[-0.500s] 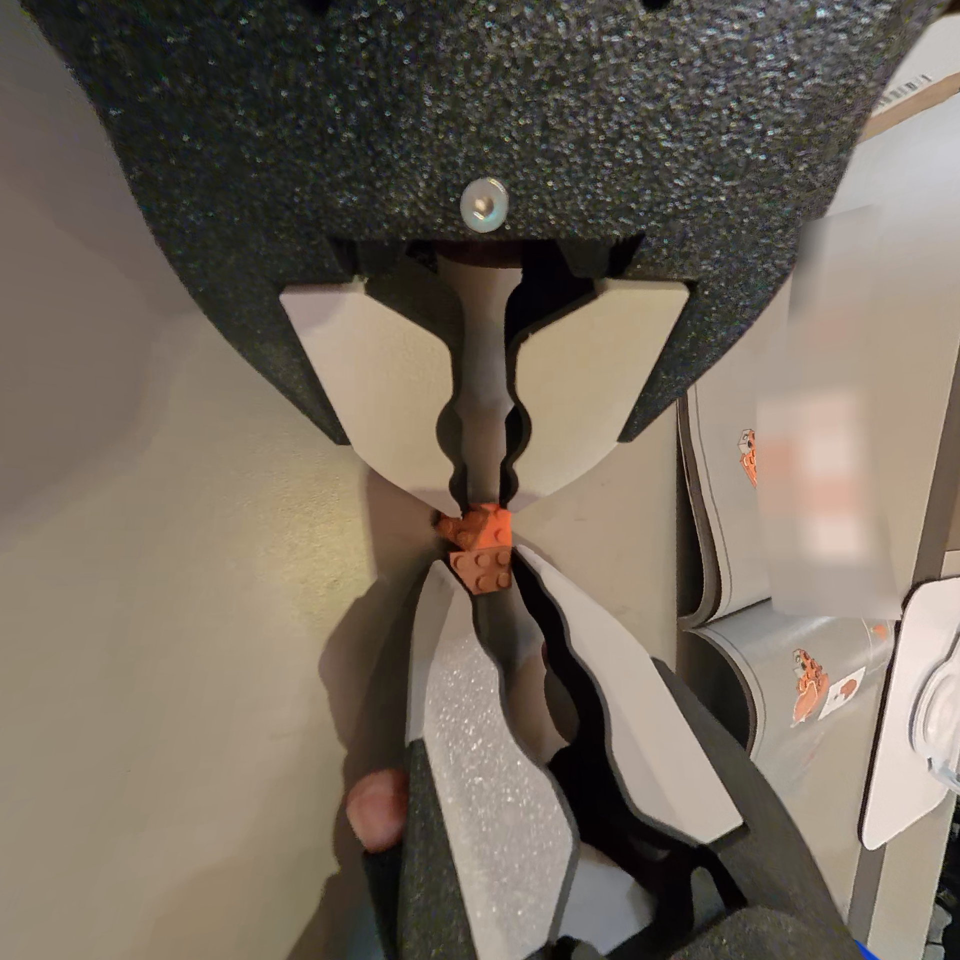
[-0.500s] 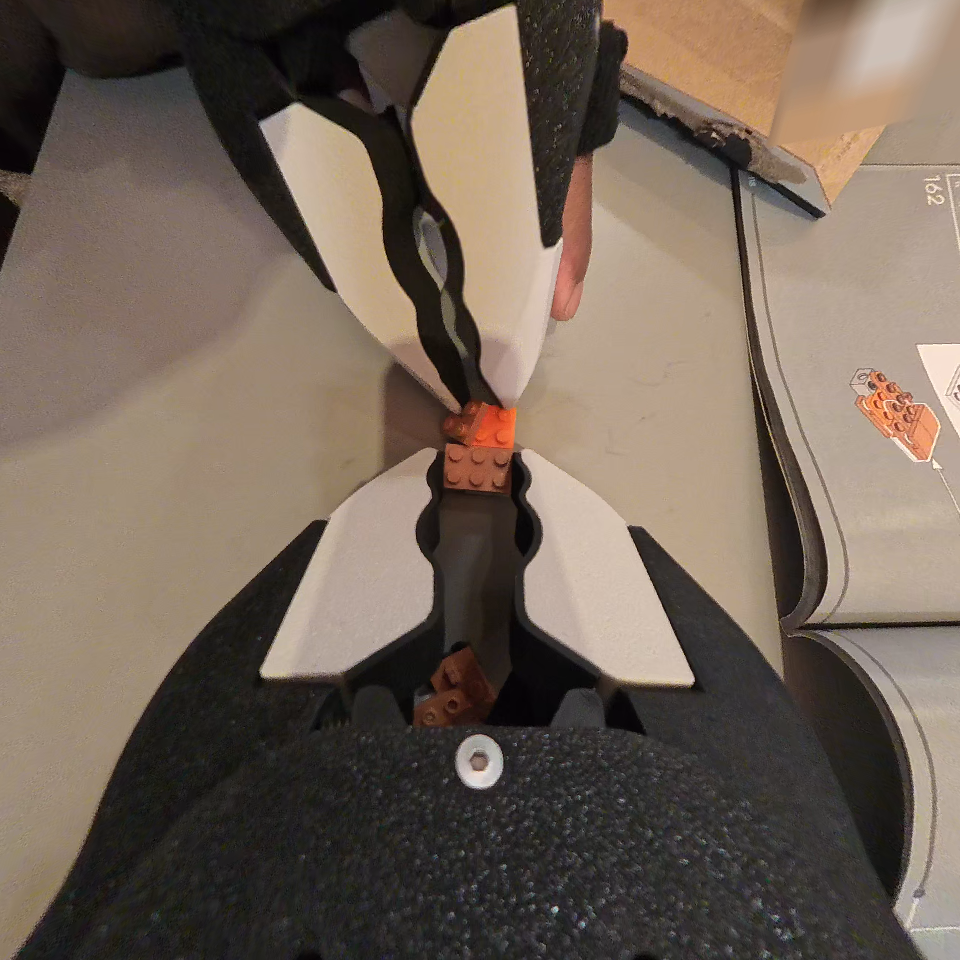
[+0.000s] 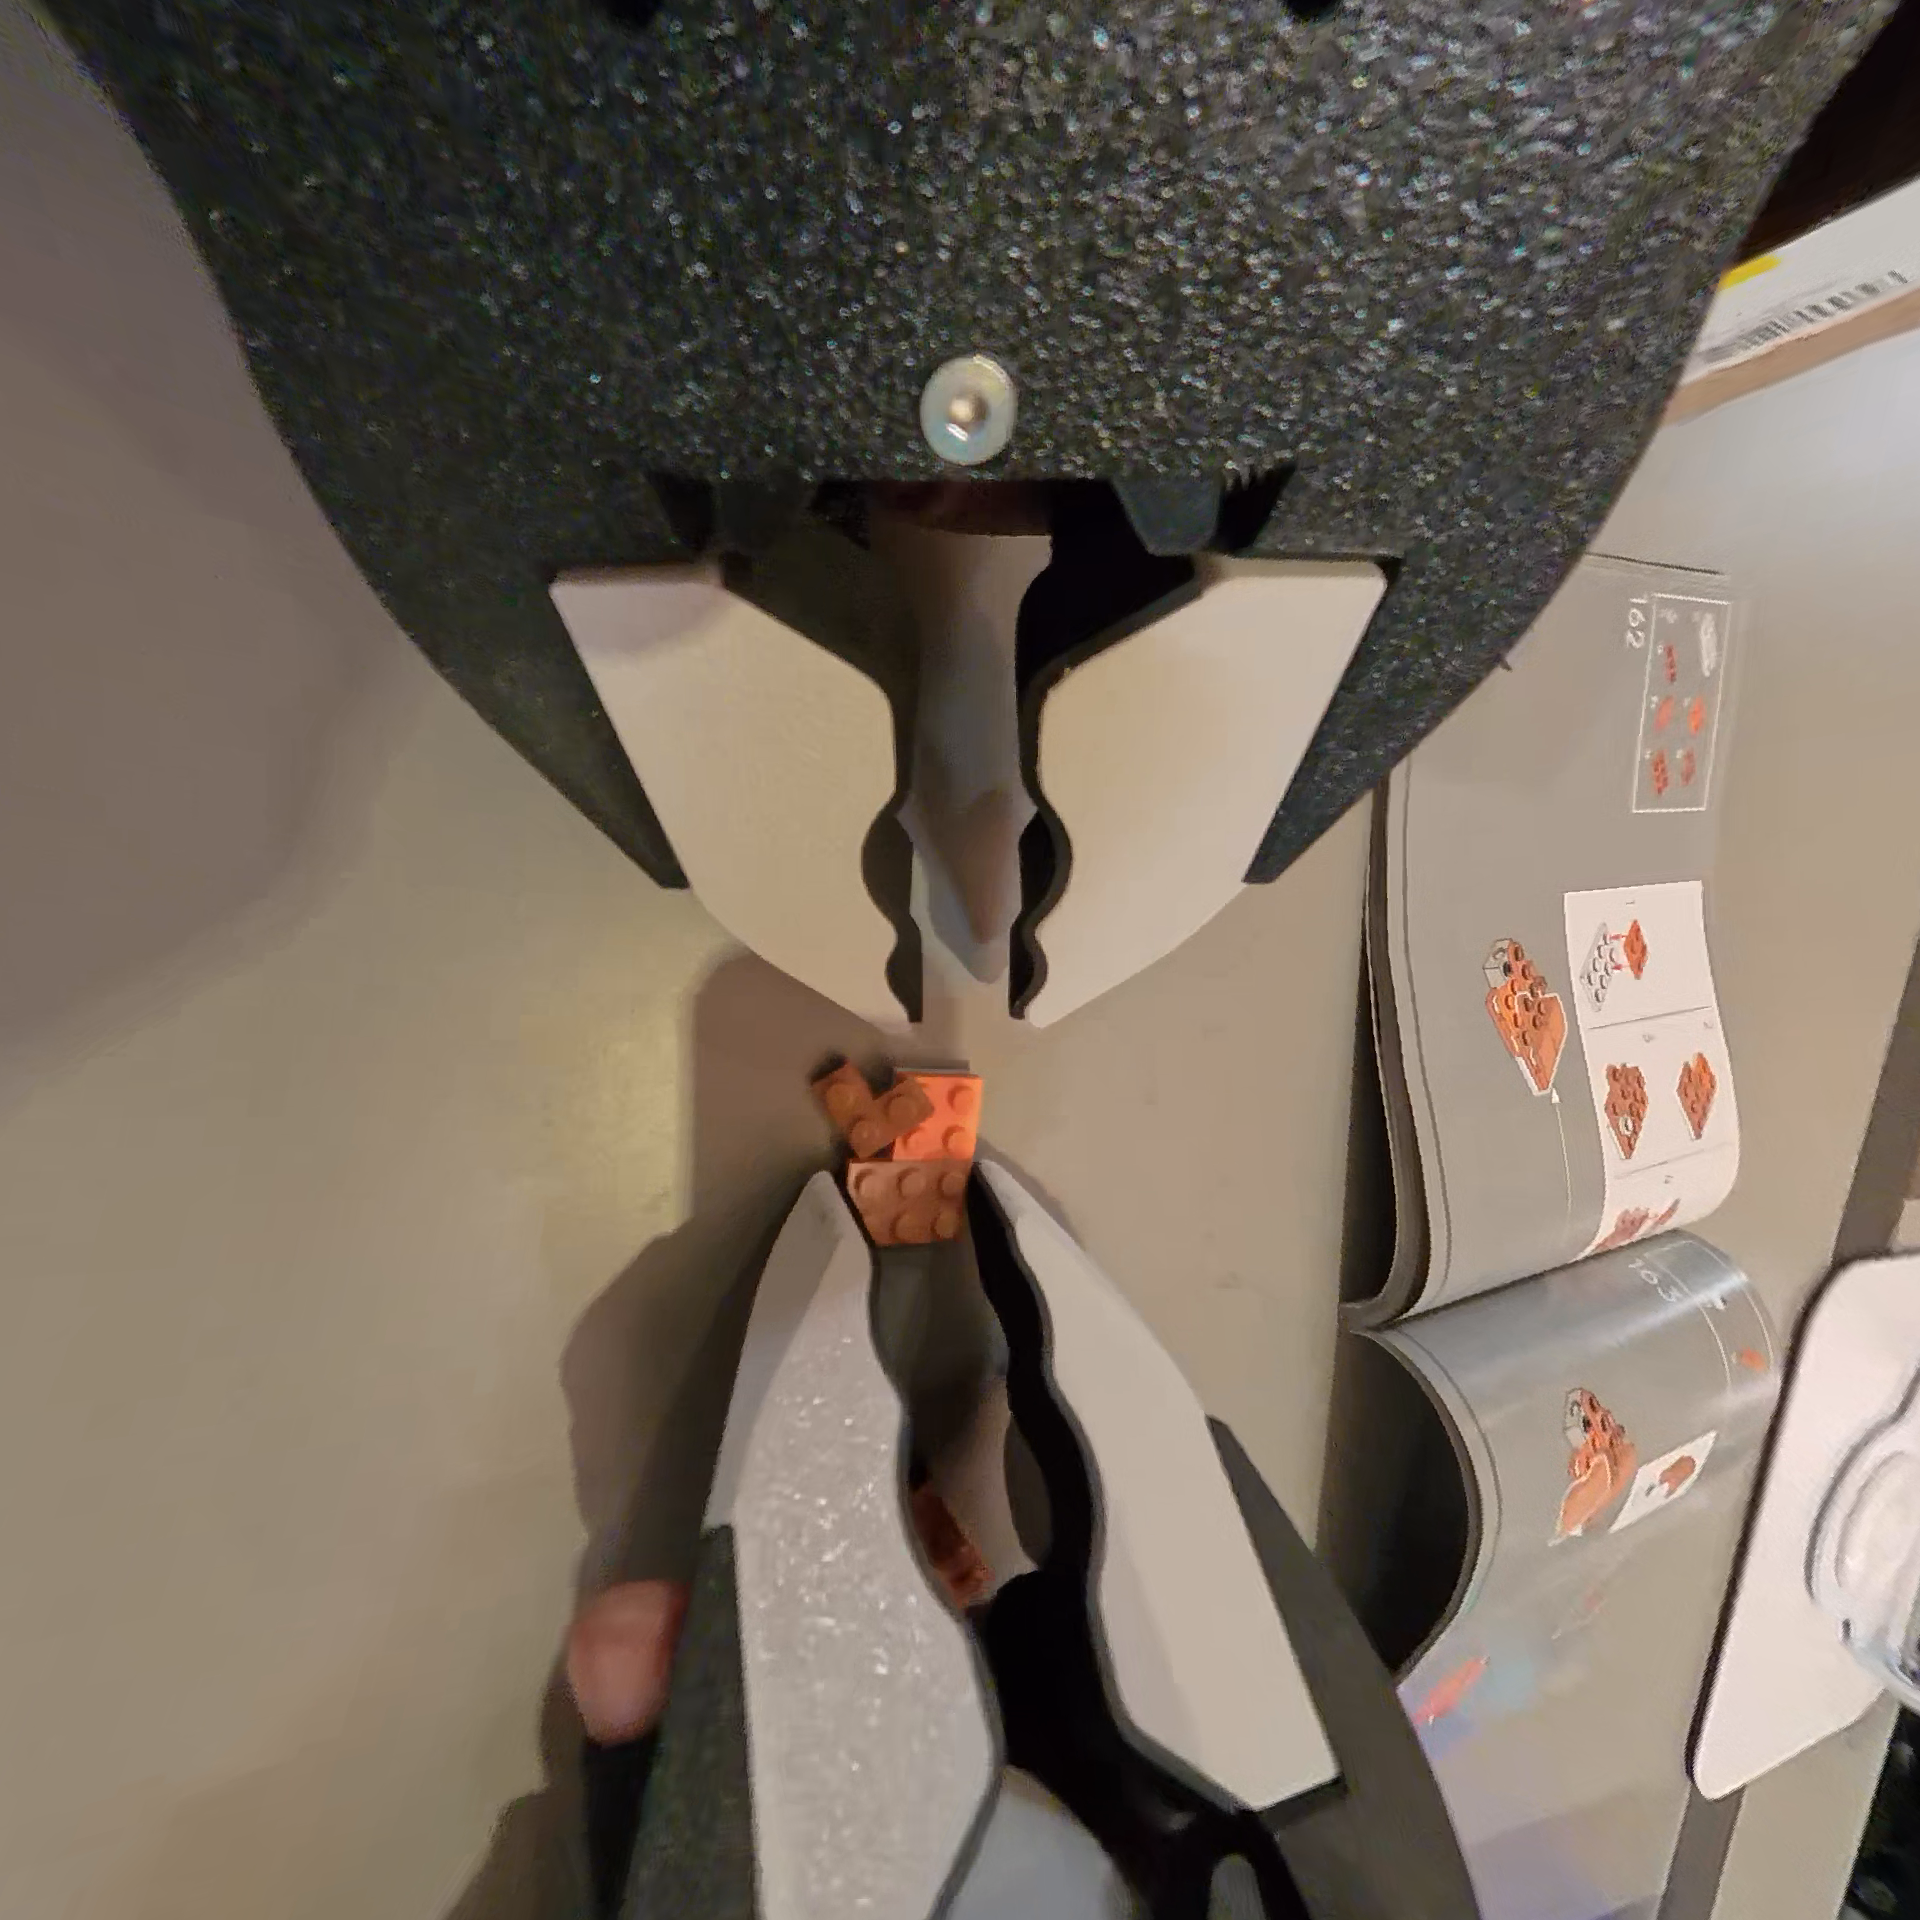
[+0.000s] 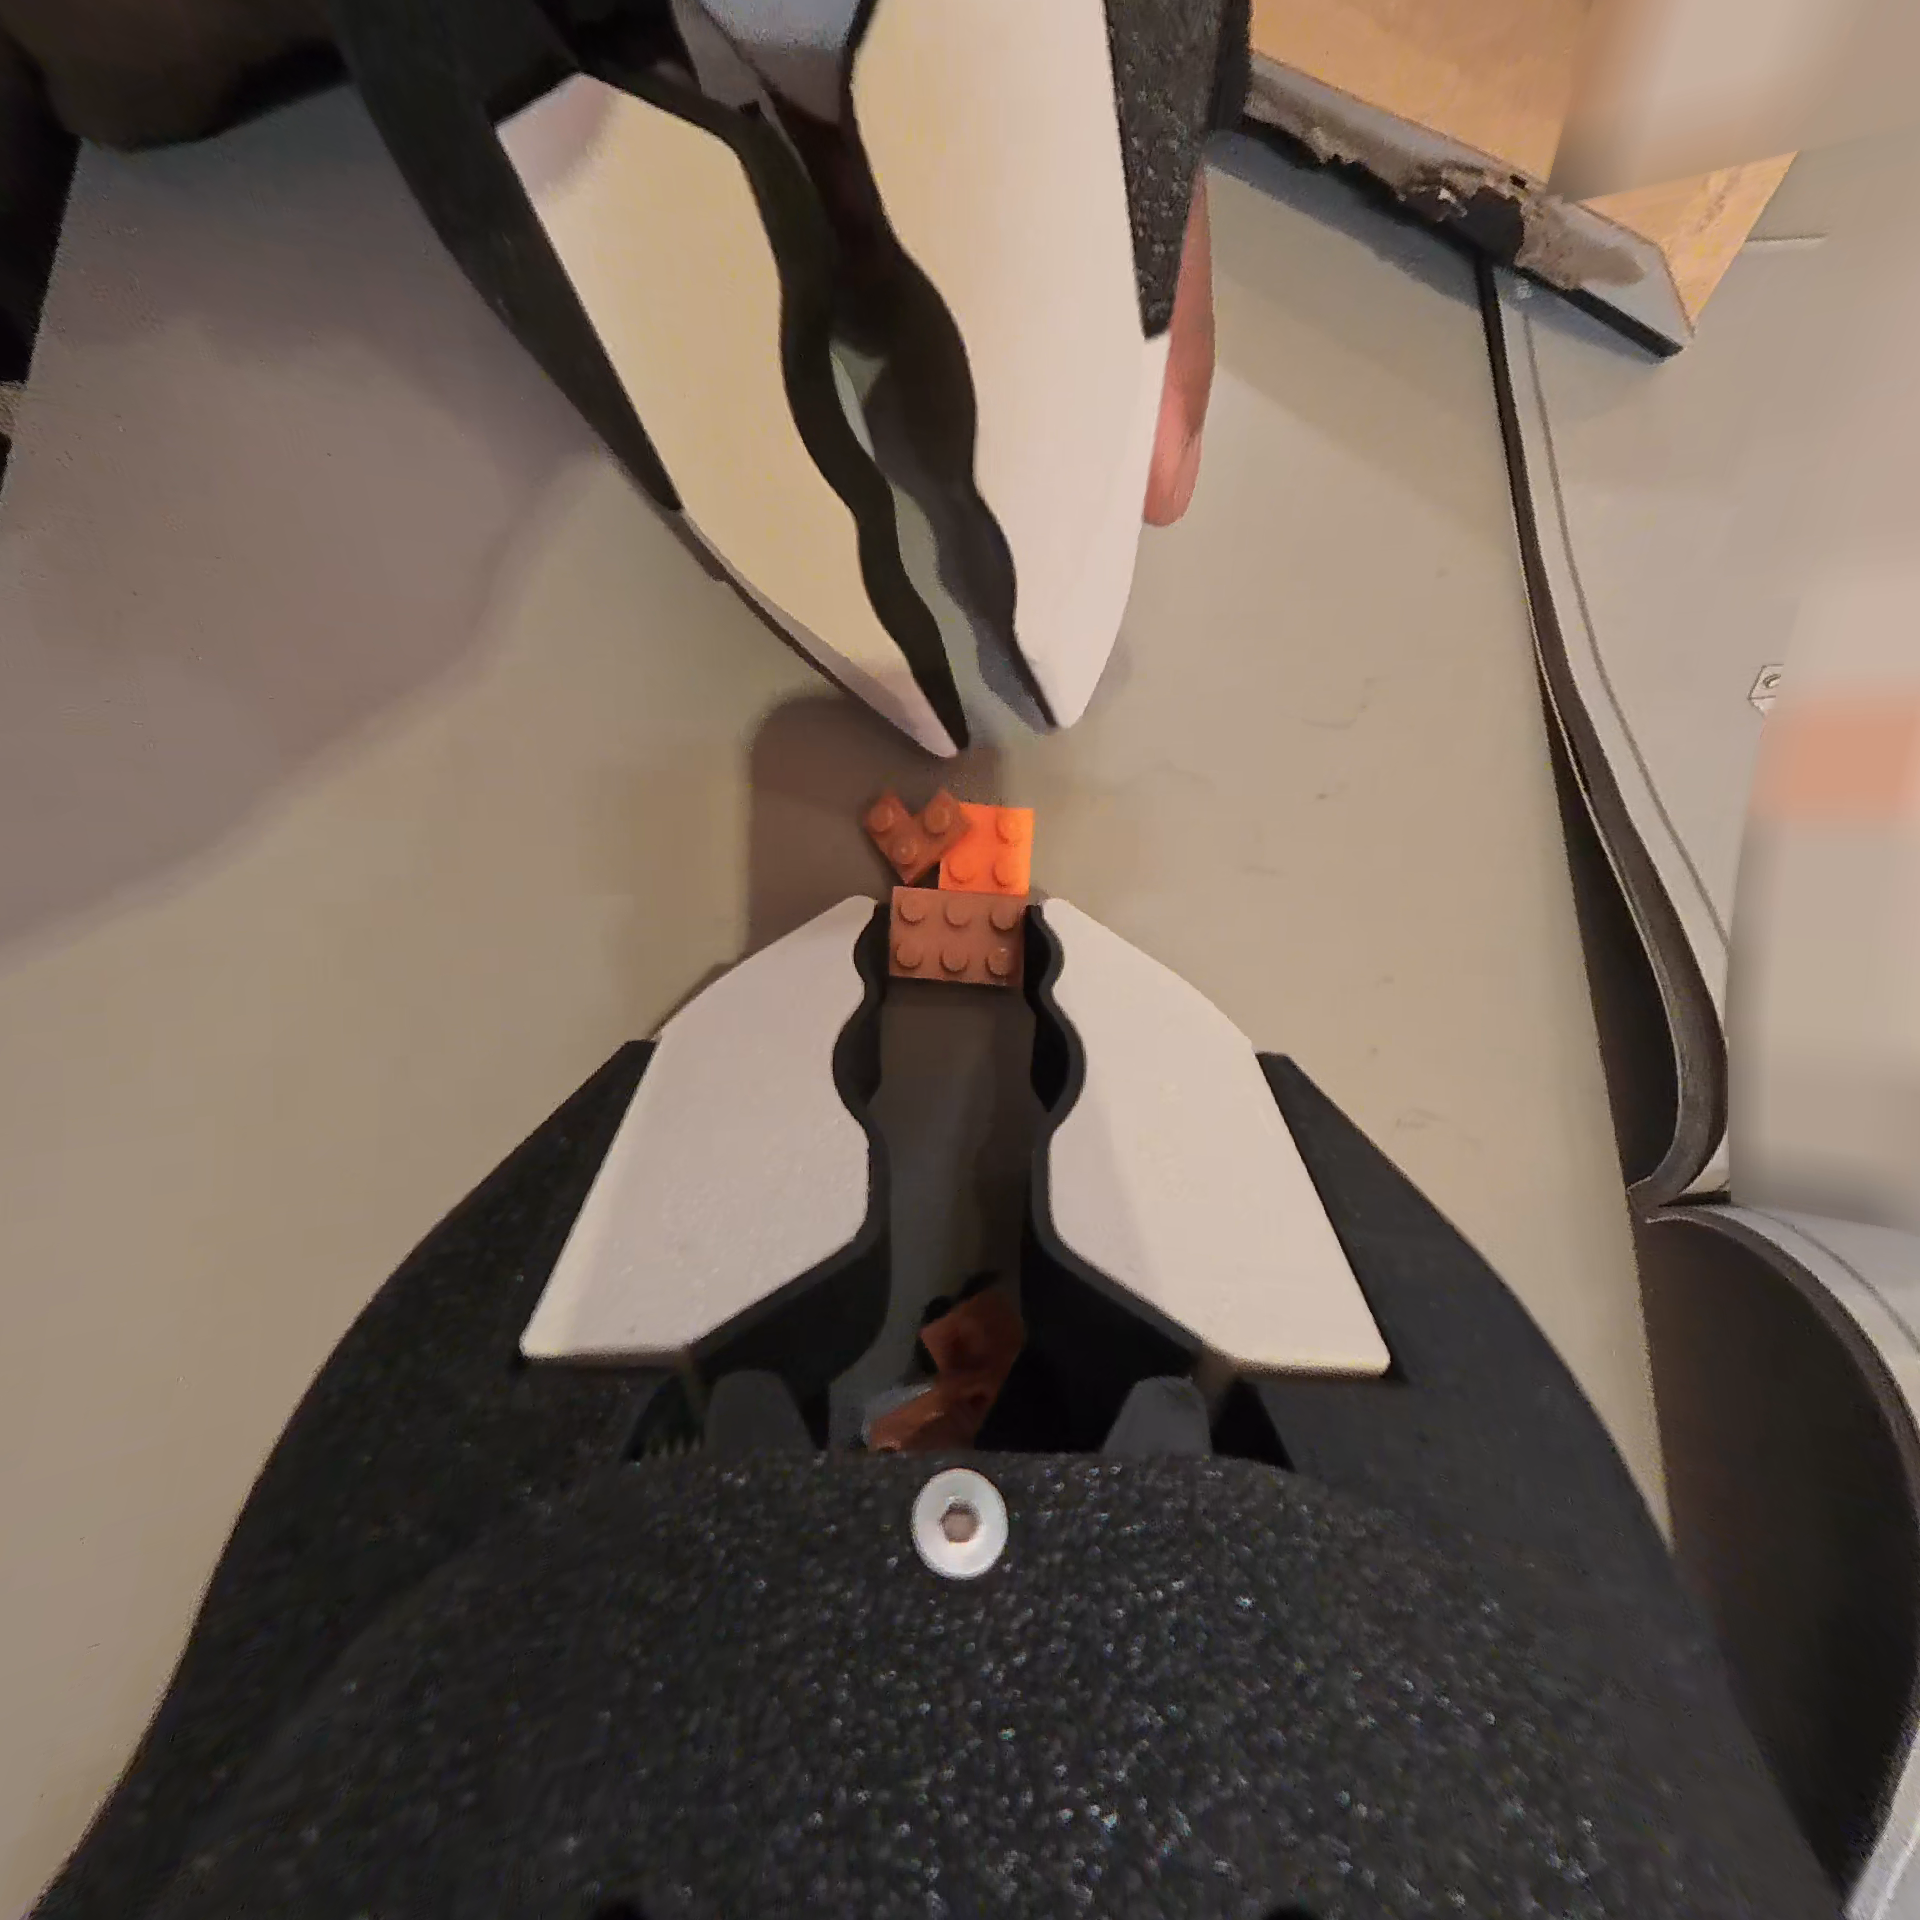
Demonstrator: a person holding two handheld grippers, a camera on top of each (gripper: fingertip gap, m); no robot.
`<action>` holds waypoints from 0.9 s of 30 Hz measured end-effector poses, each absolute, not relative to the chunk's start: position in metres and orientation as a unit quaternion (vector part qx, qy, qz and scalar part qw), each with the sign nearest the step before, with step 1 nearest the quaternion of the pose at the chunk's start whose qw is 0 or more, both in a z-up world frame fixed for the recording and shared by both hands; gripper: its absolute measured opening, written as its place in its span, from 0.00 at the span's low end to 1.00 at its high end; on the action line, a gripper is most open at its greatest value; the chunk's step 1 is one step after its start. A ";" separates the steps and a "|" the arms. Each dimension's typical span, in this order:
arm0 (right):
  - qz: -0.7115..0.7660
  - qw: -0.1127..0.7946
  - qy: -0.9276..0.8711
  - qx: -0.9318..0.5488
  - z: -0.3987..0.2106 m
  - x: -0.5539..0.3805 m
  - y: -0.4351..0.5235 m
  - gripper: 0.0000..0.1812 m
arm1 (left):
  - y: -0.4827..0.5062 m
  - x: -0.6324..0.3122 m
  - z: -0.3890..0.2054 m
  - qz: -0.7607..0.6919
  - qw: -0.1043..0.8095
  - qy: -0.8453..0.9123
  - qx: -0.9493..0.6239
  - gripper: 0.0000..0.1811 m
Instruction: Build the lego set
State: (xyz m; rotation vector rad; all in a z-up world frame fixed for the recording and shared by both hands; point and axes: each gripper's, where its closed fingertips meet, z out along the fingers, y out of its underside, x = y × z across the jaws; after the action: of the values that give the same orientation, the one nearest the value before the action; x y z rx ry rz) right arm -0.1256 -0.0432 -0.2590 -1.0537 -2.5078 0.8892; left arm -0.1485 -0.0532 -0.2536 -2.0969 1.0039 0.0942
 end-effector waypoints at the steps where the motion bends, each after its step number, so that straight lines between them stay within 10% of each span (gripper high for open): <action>1: 0.309 0.138 -0.866 -0.367 -0.259 -0.126 -0.043 0.13 | -0.054 -0.148 -0.254 0.048 0.396 0.412 -0.819 0.09; 16: 0.332 0.120 -0.857 -0.376 -0.258 -0.127 -0.045 0.13 | -0.055 -0.127 -0.244 0.191 0.385 0.593 -0.681 0.10; 27: 0.346 0.120 -0.853 -0.372 -0.251 -0.126 -0.040 0.13 | -0.063 -0.130 -0.242 0.039 0.393 0.515 -0.761 0.11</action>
State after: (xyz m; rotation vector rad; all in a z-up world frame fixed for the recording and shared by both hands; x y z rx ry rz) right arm -0.1255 -0.0400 -0.2514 -1.0867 -2.4931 1.0110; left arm -0.1303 -0.0626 -0.2419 -1.9302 1.3073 0.0981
